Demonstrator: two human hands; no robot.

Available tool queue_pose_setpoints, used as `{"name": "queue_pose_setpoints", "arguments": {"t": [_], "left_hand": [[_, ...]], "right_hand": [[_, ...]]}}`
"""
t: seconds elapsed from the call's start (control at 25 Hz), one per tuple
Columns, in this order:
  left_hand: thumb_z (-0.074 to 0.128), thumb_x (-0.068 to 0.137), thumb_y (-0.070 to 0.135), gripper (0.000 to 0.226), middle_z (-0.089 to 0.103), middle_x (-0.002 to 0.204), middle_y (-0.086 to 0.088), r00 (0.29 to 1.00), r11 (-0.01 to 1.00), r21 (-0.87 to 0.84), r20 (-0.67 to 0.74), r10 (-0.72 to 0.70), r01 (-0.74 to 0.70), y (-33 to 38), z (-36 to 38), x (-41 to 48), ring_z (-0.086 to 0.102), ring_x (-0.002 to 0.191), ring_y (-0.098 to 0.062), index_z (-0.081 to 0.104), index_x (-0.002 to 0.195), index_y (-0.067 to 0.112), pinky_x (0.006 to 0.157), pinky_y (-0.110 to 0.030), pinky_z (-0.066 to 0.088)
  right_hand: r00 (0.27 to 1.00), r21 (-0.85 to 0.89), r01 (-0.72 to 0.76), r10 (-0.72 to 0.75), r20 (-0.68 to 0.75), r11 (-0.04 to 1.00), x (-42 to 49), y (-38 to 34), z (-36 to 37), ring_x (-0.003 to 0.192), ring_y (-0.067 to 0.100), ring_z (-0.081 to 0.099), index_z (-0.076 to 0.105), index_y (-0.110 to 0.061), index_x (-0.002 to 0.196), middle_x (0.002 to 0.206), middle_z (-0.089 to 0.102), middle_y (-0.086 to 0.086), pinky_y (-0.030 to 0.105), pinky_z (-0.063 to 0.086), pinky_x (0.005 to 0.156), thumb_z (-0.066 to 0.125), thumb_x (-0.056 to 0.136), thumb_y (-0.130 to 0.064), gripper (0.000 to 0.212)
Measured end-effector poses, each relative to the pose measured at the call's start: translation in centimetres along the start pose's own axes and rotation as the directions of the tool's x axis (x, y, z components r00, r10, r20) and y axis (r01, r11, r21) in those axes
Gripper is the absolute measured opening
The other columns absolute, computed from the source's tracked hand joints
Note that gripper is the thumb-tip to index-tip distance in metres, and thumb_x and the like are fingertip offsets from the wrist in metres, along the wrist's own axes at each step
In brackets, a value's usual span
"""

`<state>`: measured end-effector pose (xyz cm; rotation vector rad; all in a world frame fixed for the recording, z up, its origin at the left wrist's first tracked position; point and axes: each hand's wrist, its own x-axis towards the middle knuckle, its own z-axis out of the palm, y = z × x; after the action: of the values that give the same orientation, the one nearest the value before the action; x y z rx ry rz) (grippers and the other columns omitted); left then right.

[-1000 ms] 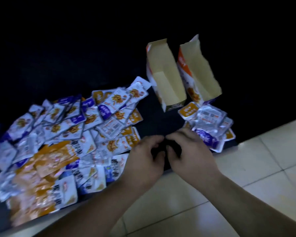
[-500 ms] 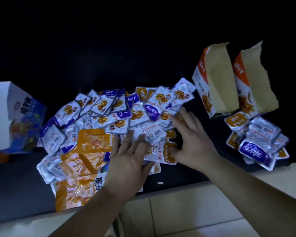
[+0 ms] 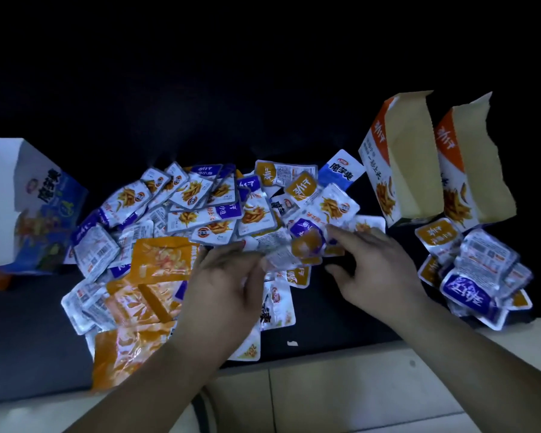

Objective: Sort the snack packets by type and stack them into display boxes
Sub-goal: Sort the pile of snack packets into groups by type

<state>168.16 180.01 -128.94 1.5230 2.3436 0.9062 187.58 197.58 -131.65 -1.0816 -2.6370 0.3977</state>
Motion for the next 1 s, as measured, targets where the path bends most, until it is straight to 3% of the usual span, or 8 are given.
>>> {"name": "queue_pose_setpoints", "arguments": {"t": [0.08,0.16,0.28,0.36,0.52,0.68,0.84,1.0], "left_hand": [[0.052,0.105,0.028,0.025,0.067,0.079,0.005,0.993,0.993,-0.11,-0.099,-0.06,0.049,0.6,-1.3,0.3,0.062,0.073,-0.004,0.072,0.095,0.017,0.061,-0.029,0.051],[0.054,0.107,0.025,0.019,0.06,0.062,0.011,0.981,0.962,-0.242,-0.113,-0.155,0.124,2.1,-2.5,0.7,0.051,0.047,-0.002,0.067,0.094,0.02,0.045,-0.013,0.034],[0.054,0.104,0.026,0.017,0.062,0.057,0.004,0.937,0.774,-0.565,-0.001,-0.348,0.287,3.0,-3.2,1.1,0.048,0.039,-0.015,0.06,0.09,0.02,0.038,-0.026,0.034],[0.06,0.102,0.029,0.019,0.063,0.07,-0.015,0.897,0.689,-0.64,0.003,-0.442,0.341,2.6,-3.3,1.5,0.051,0.049,-0.034,0.059,0.09,0.015,0.042,-0.039,0.044],[0.064,0.1,0.028,0.022,0.052,0.068,-0.008,0.82,0.577,-0.708,0.003,-0.573,0.406,1.6,-2.9,1.5,0.043,0.058,-0.021,0.056,0.09,0.01,0.051,-0.032,0.043],[0.068,0.097,0.028,0.022,0.054,0.083,-0.025,0.79,0.463,-0.781,0.061,-0.61,0.418,1.9,-2.3,1.2,0.053,0.073,-0.032,0.056,0.085,0.014,0.066,-0.049,0.049],[0.071,0.096,0.03,0.019,0.064,0.107,-0.031,0.766,0.409,-0.808,0.078,-0.638,0.423,4.0,-1.0,1.7,0.066,0.092,-0.053,0.06,0.095,0.014,0.075,-0.066,0.057],[0.067,0.097,0.033,0.033,0.062,0.108,-0.03,0.805,0.466,-0.793,0.05,-0.591,0.391,7.0,0.0,2.8,0.066,0.094,-0.05,0.053,0.102,0.004,0.069,-0.054,0.059]], "right_hand": [[0.999,0.078,-0.039,0.039,-0.001,0.996,0.0,0.5,-0.9,0.12,0.03,0.052,0.057,-0.028,0.143,0.125,0.062,0.002,0.045,0.054,0.093,0.085,0.073,-0.032,0.076],[0.977,0.125,-0.14,0.117,0.177,0.982,1.2,0.3,-1.6,0.145,0.028,0.025,0.039,-0.042,0.153,0.159,0.031,0.002,0.05,0.036,0.115,0.086,0.074,-0.045,0.093],[0.86,-0.002,-0.232,0.206,0.467,0.973,3.6,-0.2,-1.3,0.156,0.031,-0.01,0.01,-0.06,0.154,0.171,-0.011,-0.008,0.054,0.003,0.126,0.082,0.073,-0.062,0.108],[0.868,-0.016,-0.248,0.229,0.441,0.969,3.8,-0.2,-0.8,0.156,0.034,0.007,0.021,-0.058,0.153,0.171,0.01,-0.007,0.054,0.02,0.123,0.082,0.075,-0.059,0.1],[0.981,-0.018,-0.074,0.076,0.18,0.997,1.9,0.3,-0.5,0.122,0.033,0.057,0.056,-0.043,0.142,0.142,0.059,-0.002,0.041,0.056,0.083,0.075,0.084,-0.02,0.065],[0.996,-0.124,0.087,-0.088,0.002,0.988,0.4,0.8,-2.2,0.077,0.035,0.07,0.063,-0.03,0.135,0.103,0.075,0.006,0.036,0.052,0.051,0.073,0.083,-0.009,0.057],[0.993,-0.246,0.062,-0.085,-0.083,0.967,-1.2,1.8,-5.5,0.047,0.029,0.063,0.068,-0.017,0.117,0.064,0.068,0.003,0.026,0.035,0.039,0.084,0.079,-0.016,0.041],[0.984,-0.161,-0.175,0.177,-0.003,0.971,-2.8,3.8,-9.0,0.065,0.034,0.067,0.055,-0.015,0.127,0.072,0.068,0.007,0.032,0.041,0.051,0.071,0.091,-0.03,0.042]]}}
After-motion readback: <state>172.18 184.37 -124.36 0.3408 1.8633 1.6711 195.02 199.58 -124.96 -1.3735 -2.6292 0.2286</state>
